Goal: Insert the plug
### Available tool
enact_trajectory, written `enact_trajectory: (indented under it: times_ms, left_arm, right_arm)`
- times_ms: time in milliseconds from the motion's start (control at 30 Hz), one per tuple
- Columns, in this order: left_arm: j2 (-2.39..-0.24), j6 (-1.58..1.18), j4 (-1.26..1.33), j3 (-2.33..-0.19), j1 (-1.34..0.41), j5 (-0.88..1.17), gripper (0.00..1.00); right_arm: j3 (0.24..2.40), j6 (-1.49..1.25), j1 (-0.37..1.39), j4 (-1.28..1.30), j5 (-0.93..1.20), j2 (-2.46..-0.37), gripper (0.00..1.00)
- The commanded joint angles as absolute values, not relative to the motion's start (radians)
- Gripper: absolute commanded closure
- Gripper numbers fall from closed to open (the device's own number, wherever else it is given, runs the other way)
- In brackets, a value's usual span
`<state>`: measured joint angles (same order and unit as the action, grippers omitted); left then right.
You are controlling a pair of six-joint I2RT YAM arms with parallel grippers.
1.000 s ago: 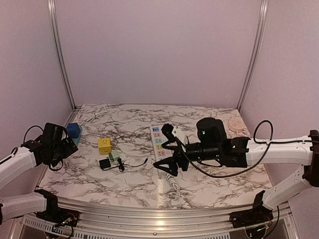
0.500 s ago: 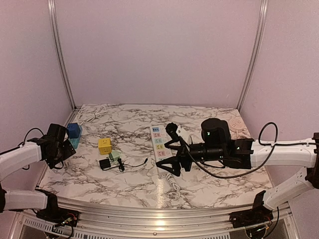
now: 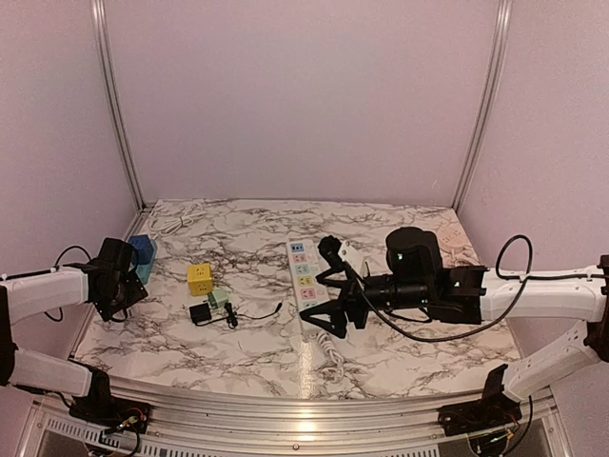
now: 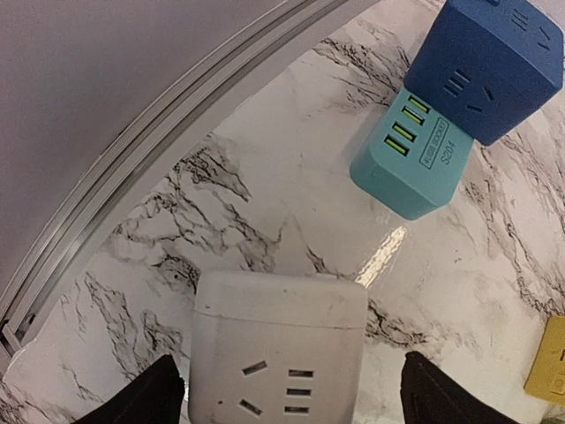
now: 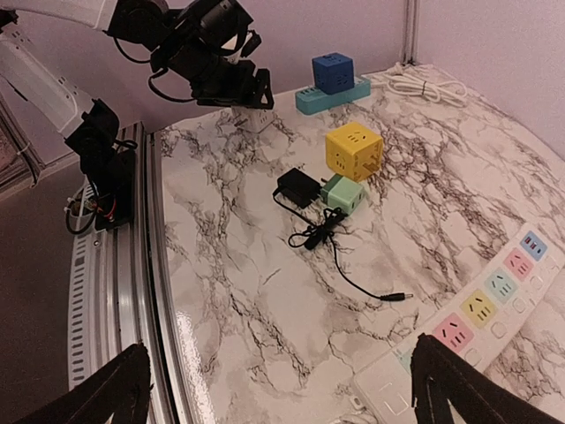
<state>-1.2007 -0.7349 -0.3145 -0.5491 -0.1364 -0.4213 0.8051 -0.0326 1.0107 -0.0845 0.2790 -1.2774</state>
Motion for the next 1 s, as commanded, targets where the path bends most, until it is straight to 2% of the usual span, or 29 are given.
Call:
enact_trajectory:
  times_ms: [0,200,233,367,467,733,967]
  left_arm:
    - [-1.224,-0.727,-0.278,-0.533,-0.13,-0.408,0.2]
    - [-1.219,-0.72,-0.249,-0.529,-0.13,-0.384,0.46]
    - [-1.214,-0.719,-0.246,-0.527,-0.13,-0.379,0.53]
    - [-1.179,-0.708,-0.221,-0.519,-0.13,-0.346,0.64]
    - [-1.102,-0.684,-0.178,-0.5,-0.133,-0.303,0.68]
    - [-0.908,-0.606,-0.151,-0.494,-0.186,-0.296,0.7]
    - [-0.9,-0.488,-0.156,-0.561,-0.389,-0.359,0.71]
  right_arm:
    - [0.831,-0.033,1.019,-0.052,0.274,-1.268,0.01]
    - [0.85,-0.034,1.018,-0.033,0.276,-1.283,0.01]
    - [0.851,-0.037,1.018,-0.031,0.275,-1.286,0.01]
    - [0.859,-0.048,1.019,-0.032,0.286,-1.288,0.01]
    - [0.867,-0.056,1.018,-0.037,0.298,-1.283,0.02]
    - [0.894,-0.077,1.018,-0.037,0.312,-1.285,0.02]
    - [1.007,-0.098,1.018,0.097,0.325,-1.332,0.02]
